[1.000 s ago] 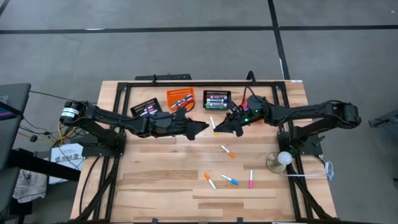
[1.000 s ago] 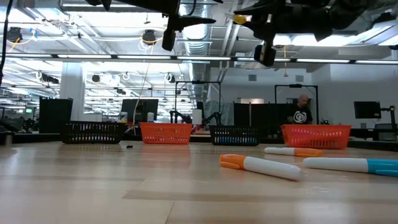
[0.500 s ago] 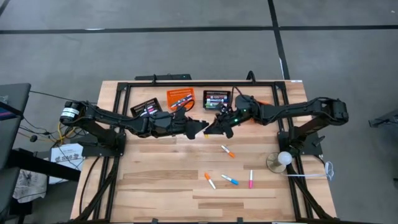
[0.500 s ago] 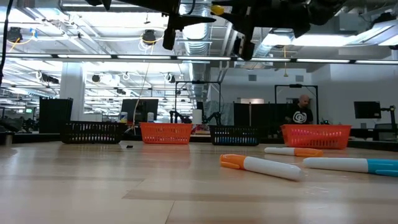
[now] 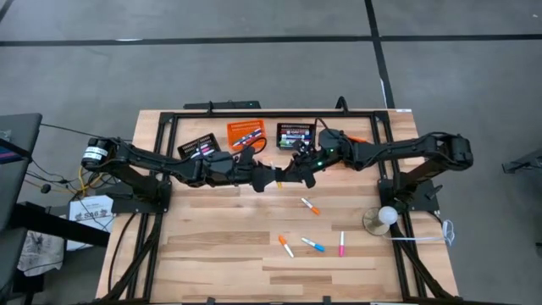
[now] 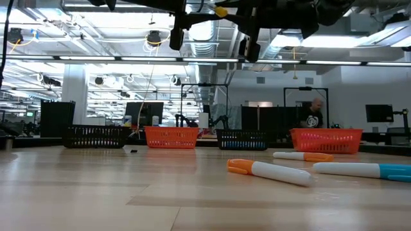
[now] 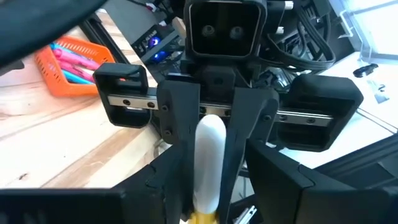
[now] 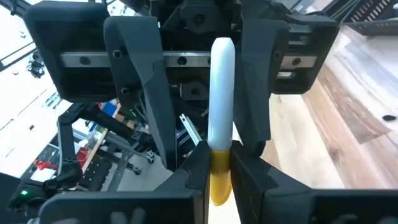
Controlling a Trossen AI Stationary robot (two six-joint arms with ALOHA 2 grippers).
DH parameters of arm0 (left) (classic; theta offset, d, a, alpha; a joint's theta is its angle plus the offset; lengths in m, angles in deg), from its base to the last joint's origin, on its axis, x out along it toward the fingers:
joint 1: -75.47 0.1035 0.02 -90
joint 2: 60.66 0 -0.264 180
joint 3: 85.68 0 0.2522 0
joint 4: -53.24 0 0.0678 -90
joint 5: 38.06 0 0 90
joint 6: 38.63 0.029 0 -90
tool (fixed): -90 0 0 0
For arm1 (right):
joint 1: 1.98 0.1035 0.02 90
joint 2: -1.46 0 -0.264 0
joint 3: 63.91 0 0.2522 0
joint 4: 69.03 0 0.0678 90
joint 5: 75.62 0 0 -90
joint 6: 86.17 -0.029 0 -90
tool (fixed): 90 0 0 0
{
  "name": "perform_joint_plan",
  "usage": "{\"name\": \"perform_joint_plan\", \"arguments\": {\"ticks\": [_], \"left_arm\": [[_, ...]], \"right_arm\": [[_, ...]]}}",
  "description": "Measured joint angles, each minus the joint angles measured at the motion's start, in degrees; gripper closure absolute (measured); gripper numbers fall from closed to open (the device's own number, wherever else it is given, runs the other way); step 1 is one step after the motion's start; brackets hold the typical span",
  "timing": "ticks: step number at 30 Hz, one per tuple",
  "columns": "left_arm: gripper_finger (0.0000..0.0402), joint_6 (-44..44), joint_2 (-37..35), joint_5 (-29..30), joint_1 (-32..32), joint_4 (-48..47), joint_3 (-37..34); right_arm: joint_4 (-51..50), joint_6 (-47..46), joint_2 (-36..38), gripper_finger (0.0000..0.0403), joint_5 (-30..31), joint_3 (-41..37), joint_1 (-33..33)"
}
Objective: Pick & Place Markers
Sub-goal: Put the white yellow marker into the left black bin
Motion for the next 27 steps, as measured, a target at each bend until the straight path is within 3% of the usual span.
{"name": "perform_joint_plan", "arguments": {"ticks": [18,27], "left_arm": [[0.025,0.0,0.0,0.2,0.4,-0.1,0.0],[0.0357,0.2,0.0,-0.2,1.5,-0.5,0.0]], "right_arm": [[-0.5,1.0,0.4,0.0372,0.2,-0.1,-1.1],[-1.0,1.9,0.5,0.0369,0.4,0.0,-1.2]]}}
